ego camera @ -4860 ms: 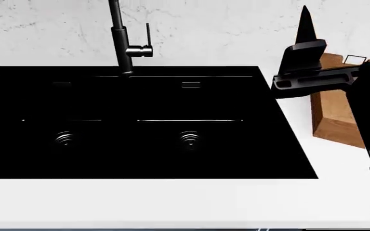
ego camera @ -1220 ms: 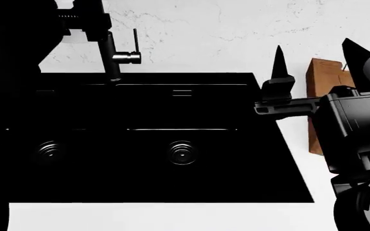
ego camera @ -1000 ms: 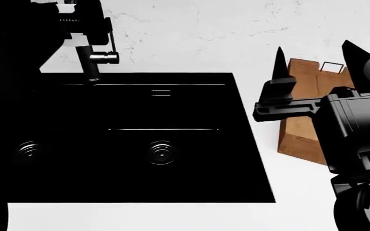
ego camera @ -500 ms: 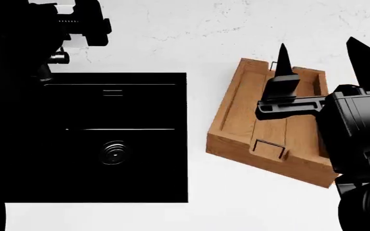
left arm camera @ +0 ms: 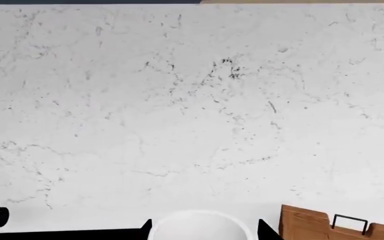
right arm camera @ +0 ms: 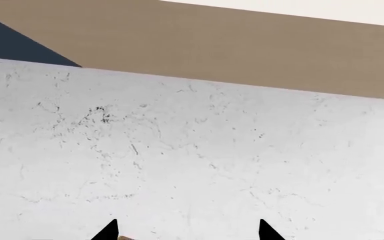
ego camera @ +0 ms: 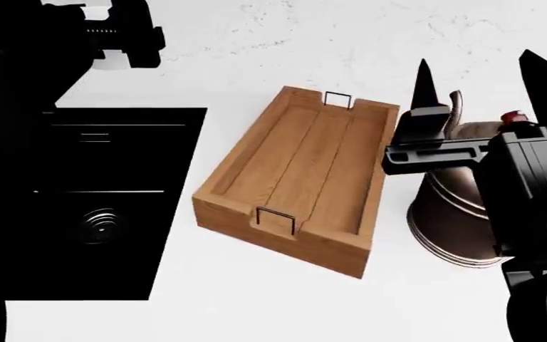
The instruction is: Pick the kettle from the counter and place it on the tray. Then pick the mug from the cabinet and place it on the tray. Then close the cabinet doors.
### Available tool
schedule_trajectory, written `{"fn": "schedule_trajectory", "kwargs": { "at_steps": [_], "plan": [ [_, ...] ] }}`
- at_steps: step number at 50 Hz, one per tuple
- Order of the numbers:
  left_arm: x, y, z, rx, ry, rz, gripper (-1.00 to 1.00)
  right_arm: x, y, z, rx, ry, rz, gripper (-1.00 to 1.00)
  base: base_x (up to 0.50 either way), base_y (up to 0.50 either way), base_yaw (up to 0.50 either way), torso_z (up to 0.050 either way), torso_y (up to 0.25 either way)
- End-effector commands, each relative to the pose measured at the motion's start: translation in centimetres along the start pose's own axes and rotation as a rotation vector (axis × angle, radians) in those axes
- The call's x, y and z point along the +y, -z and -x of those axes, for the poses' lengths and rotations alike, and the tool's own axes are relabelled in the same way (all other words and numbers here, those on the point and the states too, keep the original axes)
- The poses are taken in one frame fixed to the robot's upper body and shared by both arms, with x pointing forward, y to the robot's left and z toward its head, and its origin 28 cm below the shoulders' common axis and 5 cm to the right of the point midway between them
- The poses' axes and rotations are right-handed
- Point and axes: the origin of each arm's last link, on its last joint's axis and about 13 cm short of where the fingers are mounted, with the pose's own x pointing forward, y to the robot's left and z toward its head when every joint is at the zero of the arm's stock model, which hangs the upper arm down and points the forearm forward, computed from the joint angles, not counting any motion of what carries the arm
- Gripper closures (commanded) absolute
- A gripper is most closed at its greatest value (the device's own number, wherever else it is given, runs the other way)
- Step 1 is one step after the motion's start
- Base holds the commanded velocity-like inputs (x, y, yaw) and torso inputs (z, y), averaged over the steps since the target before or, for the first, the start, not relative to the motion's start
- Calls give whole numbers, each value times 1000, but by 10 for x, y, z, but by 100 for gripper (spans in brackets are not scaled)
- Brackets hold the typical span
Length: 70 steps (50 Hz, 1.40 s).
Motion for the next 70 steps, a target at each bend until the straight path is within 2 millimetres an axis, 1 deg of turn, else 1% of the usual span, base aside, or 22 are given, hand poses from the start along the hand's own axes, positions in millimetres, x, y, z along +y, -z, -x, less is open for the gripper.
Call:
{"fn": "schedule_trajectory", "kwargs": {
  "at_steps": [1, 25, 29, 34, 42, 46, 50, 56, 63, 67, 70],
  "plan": [
    [1, -1, 0, -9, -6, 7, 100, 0, 0, 0, -1, 1, -1, -100, 0, -500, 0, 0, 0],
    [4, 0, 2, -10, -10, 12, 100, -1, -5, 1, -14, 1, 12, -100, 0, -500, 0, 0, 0],
    [5, -3, 4, -14, -11, 12, 100, -2, -8, 1, -22, 3, 29, -100, 0, -47, 0, 0, 0],
    [6, -10, 10, -26, -4, -1, 100, -6, -23, -3, 19, -28, 41, -100, 0, 0, 0, 0, 2],
    [8, -21, 21, -47, 0, -36, 100, -17, -65, -14, 68, -35, 51, -100, 0, 0, 0, 0, 0],
    [8, -23, 22, -51, 3, -43, 100, -19, -75, -17, 71, -39, 64, -100, 0, 0, 0, 0, 0],
    [9, -22, 21, -49, 2, -45, 100, -21, -78, -19, 68, -38, 53, -100, 64, 0, 0, 0, 3],
    [10, -20, 19, -44, -4, -46, 100, -22, -77, -21, 64, -44, 55, -100, 494, -1, 0, 0, 0],
    [11, -13, 14, -30, -7, -53, 100, -21, -74, -19, 63, -42, 73, -100, 7, 0, 0, 0, 1],
    [7, -6, 5, -27, 10, -49, 100, -21, -73, -18, 63, -39, 73, -100, 0, 0, 0, 0, 0],
    [3, -1, -8, -13, 14, -43, 100, -21, -72, -17, 63, -39, 73, -100, 0, 0, 0, 0, 0]
  ]
}}
